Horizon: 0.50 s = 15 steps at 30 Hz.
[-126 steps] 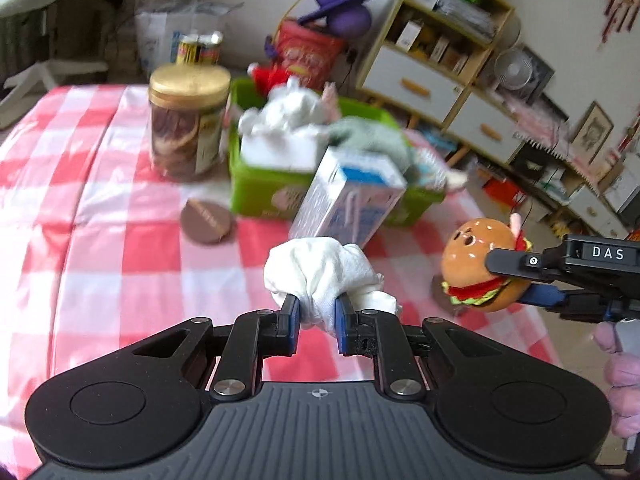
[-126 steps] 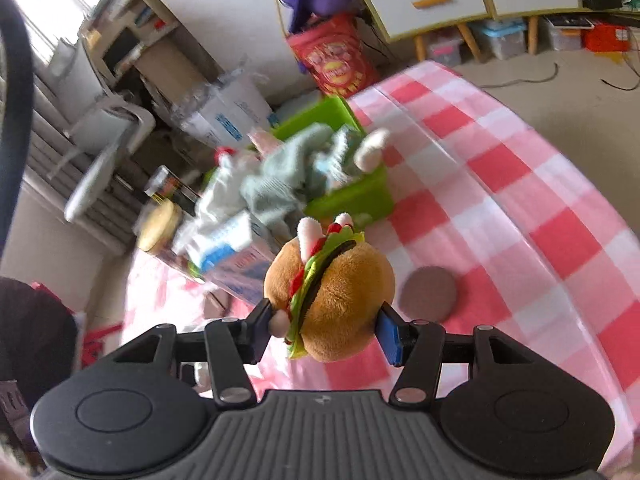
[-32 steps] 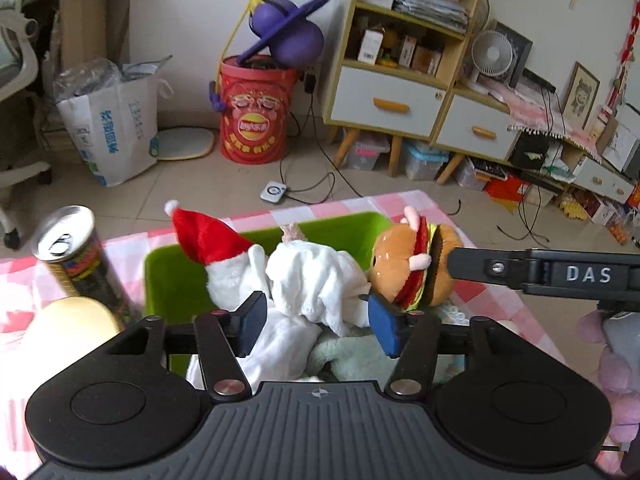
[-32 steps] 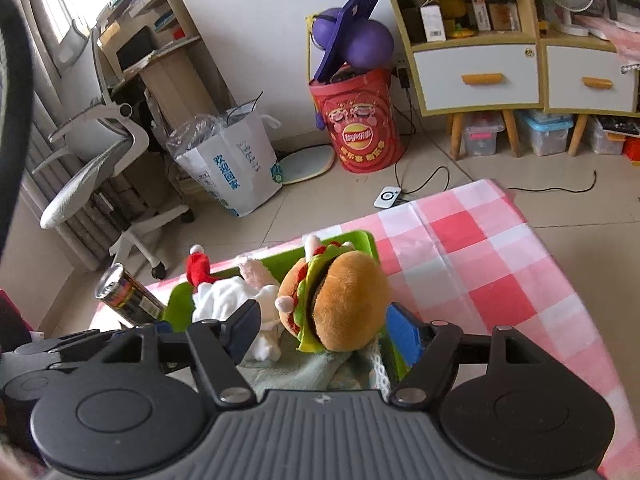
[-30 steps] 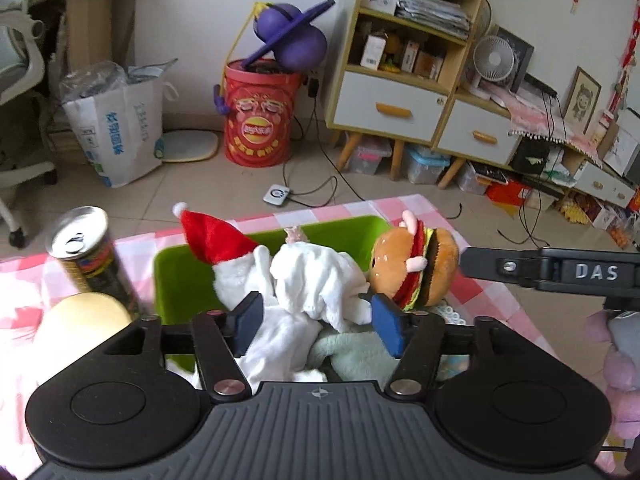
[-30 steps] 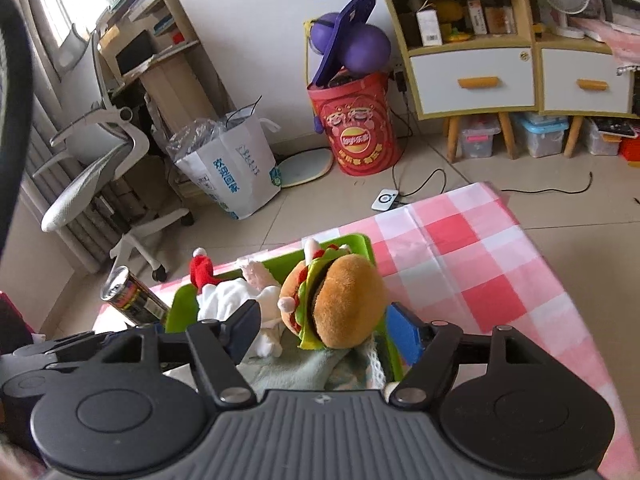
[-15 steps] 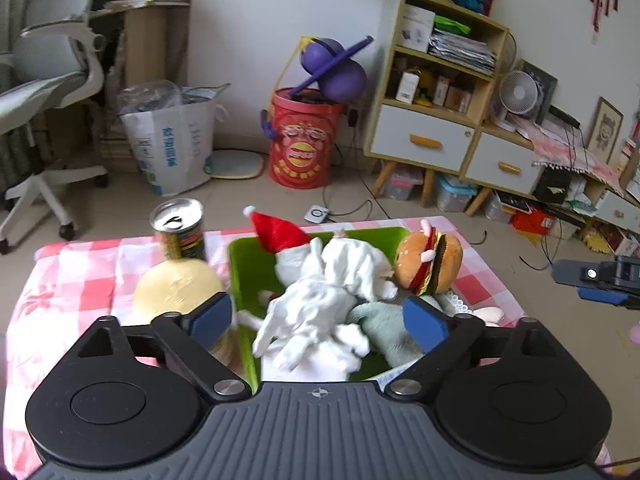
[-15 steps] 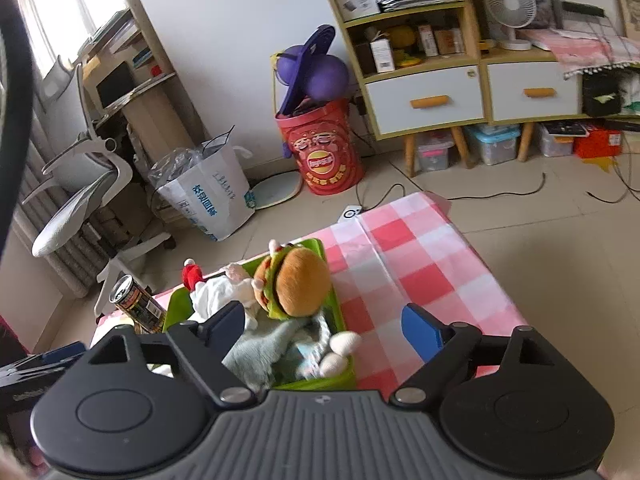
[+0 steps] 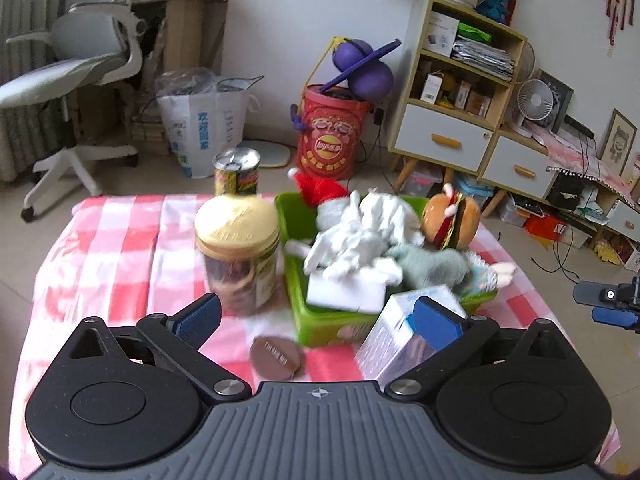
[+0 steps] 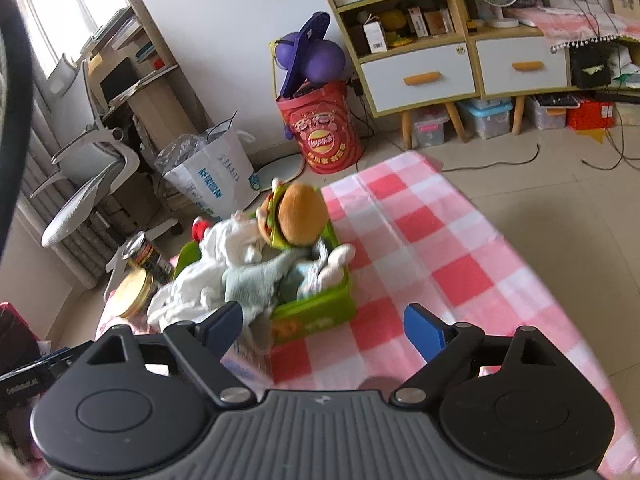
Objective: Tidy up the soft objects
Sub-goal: 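Withdraw both tools and reach toward the brown round puff on the table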
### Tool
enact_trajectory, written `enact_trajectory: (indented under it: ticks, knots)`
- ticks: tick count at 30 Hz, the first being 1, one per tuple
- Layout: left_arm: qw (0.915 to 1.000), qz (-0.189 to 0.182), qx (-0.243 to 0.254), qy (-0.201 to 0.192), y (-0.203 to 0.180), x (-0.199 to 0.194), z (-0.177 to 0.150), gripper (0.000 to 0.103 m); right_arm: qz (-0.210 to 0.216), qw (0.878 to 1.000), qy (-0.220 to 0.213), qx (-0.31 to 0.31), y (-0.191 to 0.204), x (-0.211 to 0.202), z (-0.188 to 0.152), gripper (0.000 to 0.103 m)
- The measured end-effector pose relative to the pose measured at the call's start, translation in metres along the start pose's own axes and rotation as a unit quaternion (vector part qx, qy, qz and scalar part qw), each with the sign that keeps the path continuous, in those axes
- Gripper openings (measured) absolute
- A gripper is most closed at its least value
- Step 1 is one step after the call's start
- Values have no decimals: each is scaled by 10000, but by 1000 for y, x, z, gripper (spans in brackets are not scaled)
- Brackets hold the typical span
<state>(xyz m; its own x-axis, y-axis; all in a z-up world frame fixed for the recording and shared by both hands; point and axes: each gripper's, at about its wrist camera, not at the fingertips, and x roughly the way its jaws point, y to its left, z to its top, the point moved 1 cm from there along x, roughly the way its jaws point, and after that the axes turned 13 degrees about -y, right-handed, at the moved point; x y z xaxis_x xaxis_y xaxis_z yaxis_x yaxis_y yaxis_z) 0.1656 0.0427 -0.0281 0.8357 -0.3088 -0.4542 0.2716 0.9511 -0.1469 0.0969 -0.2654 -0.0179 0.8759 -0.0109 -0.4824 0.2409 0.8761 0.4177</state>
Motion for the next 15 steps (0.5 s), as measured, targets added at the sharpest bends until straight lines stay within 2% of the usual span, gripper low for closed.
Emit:
enact_trajectory:
  ticks: [6, 11, 15]
  knots:
    - [9998, 183, -29, 62, 14, -1, -29, 98, -64, 9997, 150, -193, -1, 5, -24, 63]
    - [9990, 417, -127, 122, 27, 12, -68, 98, -233, 9988, 286, -330, -9, 15, -53, 63]
    - [9970, 653, 288, 286, 27, 28, -97, 98, -403, 9968, 572, -384, -19, 27, -75, 63]
